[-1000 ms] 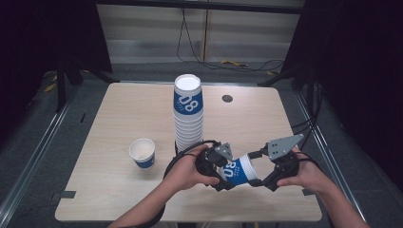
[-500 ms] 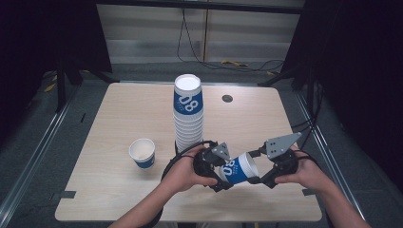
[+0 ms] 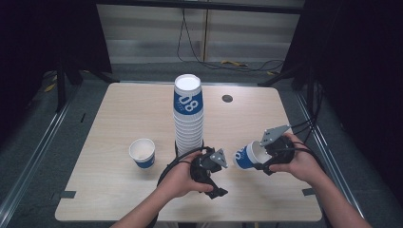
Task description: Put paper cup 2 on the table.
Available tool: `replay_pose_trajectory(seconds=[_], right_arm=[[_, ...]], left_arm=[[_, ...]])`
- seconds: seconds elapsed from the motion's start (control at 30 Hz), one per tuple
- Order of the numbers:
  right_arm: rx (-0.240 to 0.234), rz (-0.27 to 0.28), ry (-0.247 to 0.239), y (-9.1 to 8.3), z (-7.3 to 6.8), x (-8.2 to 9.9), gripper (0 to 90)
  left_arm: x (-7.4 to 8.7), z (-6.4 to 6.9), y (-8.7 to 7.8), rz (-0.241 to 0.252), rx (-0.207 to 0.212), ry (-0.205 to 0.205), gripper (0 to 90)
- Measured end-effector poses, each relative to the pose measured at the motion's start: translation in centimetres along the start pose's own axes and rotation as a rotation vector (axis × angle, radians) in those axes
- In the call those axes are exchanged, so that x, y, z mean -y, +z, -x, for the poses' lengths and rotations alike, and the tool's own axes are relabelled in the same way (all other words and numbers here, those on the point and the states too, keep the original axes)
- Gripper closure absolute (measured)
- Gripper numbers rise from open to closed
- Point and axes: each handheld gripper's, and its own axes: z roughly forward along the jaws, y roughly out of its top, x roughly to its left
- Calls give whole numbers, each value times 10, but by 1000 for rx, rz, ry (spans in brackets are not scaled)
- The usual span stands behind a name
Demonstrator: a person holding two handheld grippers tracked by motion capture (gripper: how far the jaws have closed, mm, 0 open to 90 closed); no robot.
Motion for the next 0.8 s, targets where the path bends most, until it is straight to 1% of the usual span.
replay_pose_trajectory(seconds=[0.03,0.07,0.1,0.13,0.17,0.2,0.23,0.27,0.33,0.37,0.4,0.43,0.53,0.63,0.7,0.73,0.77,0.8], right_arm=[[0,0,0,0,0,0,174],[17,-24,6,2,1,-3,172],[4,-57,20,7,3,-8,168],[13,-76,28,10,4,-11,167],[13,-76,28,10,4,-11,167],[10,-110,15,15,6,-15,166],[5,-121,23,17,7,-16,165],[14,-130,35,19,8,-18,164],[6,-136,39,21,9,-20,163],[5,-134,35,23,9,-22,162],[0,-138,41,26,11,-25,160],[0,-138,41,26,11,-25,160],[-3,-161,37,33,15,-30,158],[-4,-166,37,37,16,-33,157],[-7,-178,47,40,17,-35,155],[-13,-184,39,43,17,-37,154],[-13,-184,39,43,17,-37,154],[-13,-184,42,46,17,-38,153]], left_arm=[[0,0,0,0,0,0,188],[1,0,0,-4,3,1,188],[2,0,0,-3,3,-2,188],[3,0,0,-3,6,-8,187],[4,0,1,-5,7,-3,187],[5,1,1,-6,12,-8,188],[5,1,1,-6,12,-8,188],[6,2,1,-6,12,-7,187],[7,2,0,-8,20,-6,188],[8,2,1,2,27,-12,188],[9,2,0,-3,26,-10,188],[10,2,1,-1,24,-14,188],[13,2,2,0,27,-17,188],[14,1,2,-1,32,-21,188],[15,1,1,-2,31,-19,188],[15,0,1,1,29,-20,188],[15,0,1,-6,31,-18,188],[15,0,1,-3,33,-19,188]])
